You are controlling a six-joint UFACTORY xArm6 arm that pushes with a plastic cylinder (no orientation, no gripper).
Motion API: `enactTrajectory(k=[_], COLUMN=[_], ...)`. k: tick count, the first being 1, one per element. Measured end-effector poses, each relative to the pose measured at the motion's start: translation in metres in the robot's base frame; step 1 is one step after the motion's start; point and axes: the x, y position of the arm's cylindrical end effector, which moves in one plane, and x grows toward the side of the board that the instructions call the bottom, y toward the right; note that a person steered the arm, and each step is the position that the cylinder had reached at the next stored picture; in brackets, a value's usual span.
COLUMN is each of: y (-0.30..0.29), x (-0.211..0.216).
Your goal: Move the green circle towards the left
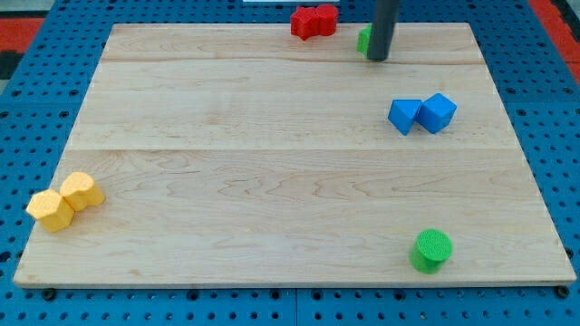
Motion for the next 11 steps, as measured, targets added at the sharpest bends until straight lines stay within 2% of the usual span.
enactTrajectory(k=[1, 2, 3, 4, 5, 6, 8, 9, 11], y=[-0.048, 0.016, 0.063, 0.013, -0.074, -0.106, 0.147, 0.136, 0.022], x=[-0.005, -0.056, -0.057, 0.004, 0.083, 0.174, 0.281, 0.348, 0.3])
